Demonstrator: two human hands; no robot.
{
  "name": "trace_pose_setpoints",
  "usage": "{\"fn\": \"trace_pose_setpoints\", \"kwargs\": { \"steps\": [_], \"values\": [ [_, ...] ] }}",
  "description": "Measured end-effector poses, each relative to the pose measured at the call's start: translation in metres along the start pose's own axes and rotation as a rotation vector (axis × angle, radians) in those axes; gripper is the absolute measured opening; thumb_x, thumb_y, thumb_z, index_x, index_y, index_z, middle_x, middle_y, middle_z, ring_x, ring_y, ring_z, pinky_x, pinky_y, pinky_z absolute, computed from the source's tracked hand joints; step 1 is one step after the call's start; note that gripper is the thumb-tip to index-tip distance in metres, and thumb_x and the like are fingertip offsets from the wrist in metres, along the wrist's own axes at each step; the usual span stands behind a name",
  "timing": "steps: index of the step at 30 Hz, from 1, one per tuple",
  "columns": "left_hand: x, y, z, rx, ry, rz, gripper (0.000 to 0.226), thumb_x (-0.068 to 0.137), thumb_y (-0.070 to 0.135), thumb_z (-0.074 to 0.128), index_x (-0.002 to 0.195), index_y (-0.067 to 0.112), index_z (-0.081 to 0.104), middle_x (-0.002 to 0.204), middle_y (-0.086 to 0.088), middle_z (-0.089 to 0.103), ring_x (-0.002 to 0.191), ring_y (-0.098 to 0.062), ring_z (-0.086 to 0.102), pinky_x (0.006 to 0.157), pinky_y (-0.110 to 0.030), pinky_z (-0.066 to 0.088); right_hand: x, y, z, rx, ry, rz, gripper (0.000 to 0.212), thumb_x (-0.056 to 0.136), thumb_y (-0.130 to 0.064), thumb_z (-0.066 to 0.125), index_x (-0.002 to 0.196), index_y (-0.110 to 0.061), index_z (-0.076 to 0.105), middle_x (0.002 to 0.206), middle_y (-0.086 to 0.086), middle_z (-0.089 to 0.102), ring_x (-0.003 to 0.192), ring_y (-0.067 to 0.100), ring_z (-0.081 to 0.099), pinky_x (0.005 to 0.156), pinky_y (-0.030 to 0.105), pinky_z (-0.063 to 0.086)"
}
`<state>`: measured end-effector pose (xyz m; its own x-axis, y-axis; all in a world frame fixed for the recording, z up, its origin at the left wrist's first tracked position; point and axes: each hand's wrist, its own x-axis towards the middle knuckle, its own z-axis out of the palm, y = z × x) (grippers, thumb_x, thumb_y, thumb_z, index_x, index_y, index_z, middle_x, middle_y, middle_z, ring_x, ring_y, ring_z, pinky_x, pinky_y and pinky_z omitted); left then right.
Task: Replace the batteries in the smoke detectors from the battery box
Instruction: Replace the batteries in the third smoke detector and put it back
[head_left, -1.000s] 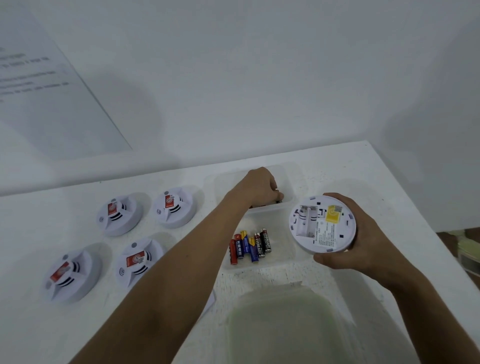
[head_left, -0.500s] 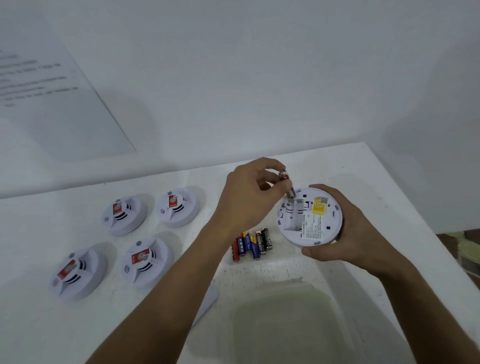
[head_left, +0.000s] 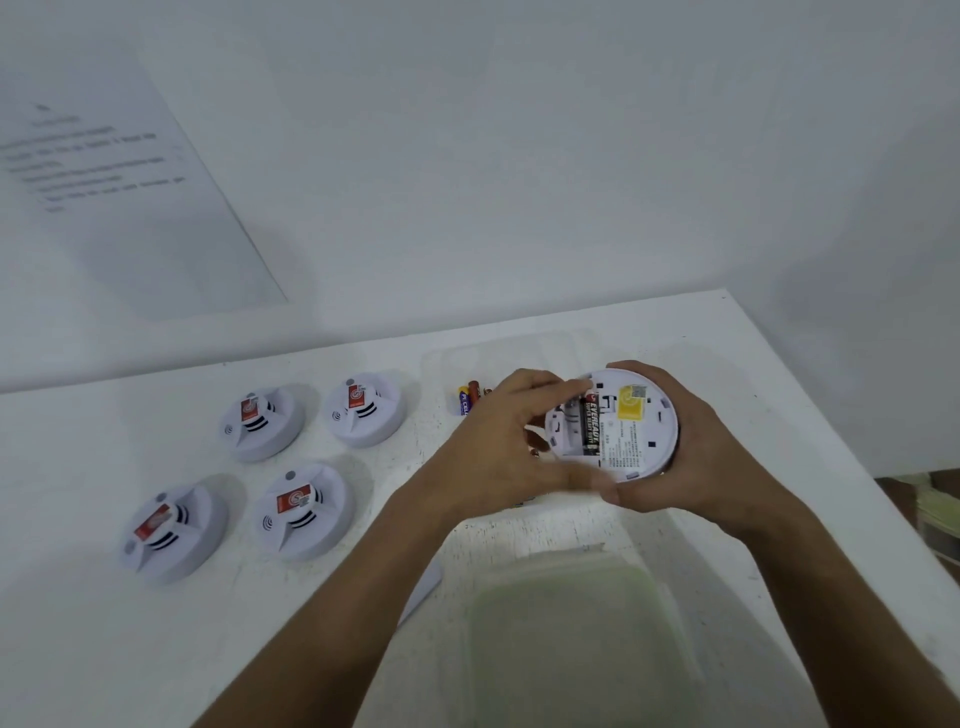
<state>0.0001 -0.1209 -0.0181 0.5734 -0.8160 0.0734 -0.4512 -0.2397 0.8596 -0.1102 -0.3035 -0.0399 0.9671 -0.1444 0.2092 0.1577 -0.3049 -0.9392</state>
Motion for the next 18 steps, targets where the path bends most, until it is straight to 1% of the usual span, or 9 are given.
{"fn": "trace_pose_setpoints", "kwargs": {
  "steps": [1, 3, 5, 7, 11, 12, 14, 16, 18],
  "values": [
    [-0.001, -0.003, -0.001, 0.005, -0.045, 0.005, 0.090, 0.054, 0.046, 0.089, 0.136, 0.033, 0.053, 0.124, 0.015, 0.046, 0.115, -0.007, 0.054, 0.092, -0.030, 0.054, -0.001, 0.000, 0.000, 0.002, 0.000, -0.001, 0.087, 0.052, -0.006, 0.086, 0.129, -0.023, 0.050, 0.116, -0.014, 0.065, 0.110, 0.010, 0.063, 0.083, 0.015, 0.052],
    [-0.002, -0.006, -0.001, 0.045, -0.067, 0.036, 0.094, 0.052, 0.037, 0.092, 0.137, 0.031, 0.052, 0.124, 0.014, 0.043, 0.115, -0.006, 0.052, 0.095, -0.030, 0.053, -0.002, 0.000, 0.000, 0.009, -0.012, 0.005, 0.086, 0.052, -0.013, 0.087, 0.128, -0.022, 0.051, 0.117, -0.013, 0.065, 0.112, 0.012, 0.062, 0.086, 0.017, 0.052],
    [-0.002, -0.008, 0.001, 0.060, -0.051, 0.049, 0.088, 0.055, 0.035, 0.091, 0.135, 0.028, 0.054, 0.122, 0.016, 0.042, 0.113, -0.003, 0.050, 0.094, -0.029, 0.054, -0.002, -0.002, 0.000, 0.035, -0.028, 0.027, 0.086, 0.051, -0.024, 0.086, 0.129, -0.023, 0.051, 0.118, -0.010, 0.065, 0.114, 0.016, 0.061, 0.088, 0.020, 0.054],
    [-0.002, -0.009, 0.003, 0.059, -0.049, 0.051, 0.081, 0.058, 0.036, 0.088, 0.133, 0.026, 0.057, 0.122, 0.015, 0.042, 0.113, -0.003, 0.050, 0.094, -0.029, 0.053, -0.002, -0.002, -0.001, 0.040, -0.028, 0.039, 0.084, 0.051, -0.028, 0.084, 0.128, -0.027, 0.051, 0.119, -0.010, 0.065, 0.115, 0.015, 0.061, 0.087, 0.019, 0.053],
    [0.007, 0.000, -0.009, 0.019, -0.088, 0.021, 0.065, 0.064, 0.043, 0.081, 0.126, 0.034, 0.061, 0.121, 0.014, 0.050, 0.108, -0.005, 0.056, 0.087, -0.026, 0.055, 0.001, 0.002, -0.005, 0.066, -0.022, 0.072, 0.090, 0.049, -0.023, 0.085, 0.131, -0.022, 0.050, 0.118, -0.004, 0.065, 0.112, 0.018, 0.062, 0.082, 0.027, 0.057],
    [0.012, 0.003, -0.015, -0.027, -0.072, -0.011, 0.058, 0.067, 0.048, 0.075, 0.122, 0.037, 0.061, 0.118, 0.012, 0.056, 0.103, -0.007, 0.061, 0.084, -0.026, 0.056, 0.001, 0.002, -0.006, 0.072, -0.017, 0.076, 0.091, 0.048, -0.022, 0.085, 0.132, -0.021, 0.050, 0.117, -0.004, 0.065, 0.111, 0.017, 0.062, 0.080, 0.028, 0.057],
    [0.027, -0.002, -0.028, -0.051, 0.054, -0.096, 0.045, 0.077, 0.052, 0.067, 0.118, 0.035, 0.064, 0.107, 0.008, 0.067, 0.086, -0.009, 0.068, 0.076, -0.024, 0.056, 0.002, 0.003, -0.009, 0.064, 0.007, 0.088, 0.092, 0.047, -0.022, 0.085, 0.132, -0.024, 0.050, 0.118, -0.008, 0.064, 0.111, 0.012, 0.061, 0.079, 0.024, 0.056],
    [0.045, -0.017, -0.038, 0.122, 0.211, -0.201, 0.037, 0.086, 0.044, 0.067, 0.119, 0.026, 0.066, 0.097, 0.006, 0.069, 0.069, -0.007, 0.065, 0.064, -0.013, 0.050, 0.001, 0.004, -0.011, 0.044, 0.029, 0.095, 0.090, 0.048, -0.017, 0.087, 0.129, -0.029, 0.051, 0.118, -0.014, 0.064, 0.111, 0.007, 0.061, 0.078, 0.018, 0.054],
    [0.063, -0.035, -0.042, 0.318, 0.234, -0.296, 0.038, 0.089, 0.038, 0.066, 0.122, 0.020, 0.065, 0.098, 0.002, 0.069, 0.071, -0.007, 0.060, 0.063, -0.011, 0.043, -0.001, 0.007, -0.012, 0.029, 0.036, 0.102, 0.088, 0.050, -0.007, 0.085, 0.128, -0.029, 0.051, 0.117, -0.015, 0.064, 0.110, 0.005, 0.061, 0.079, 0.017, 0.054]
  ]
}}
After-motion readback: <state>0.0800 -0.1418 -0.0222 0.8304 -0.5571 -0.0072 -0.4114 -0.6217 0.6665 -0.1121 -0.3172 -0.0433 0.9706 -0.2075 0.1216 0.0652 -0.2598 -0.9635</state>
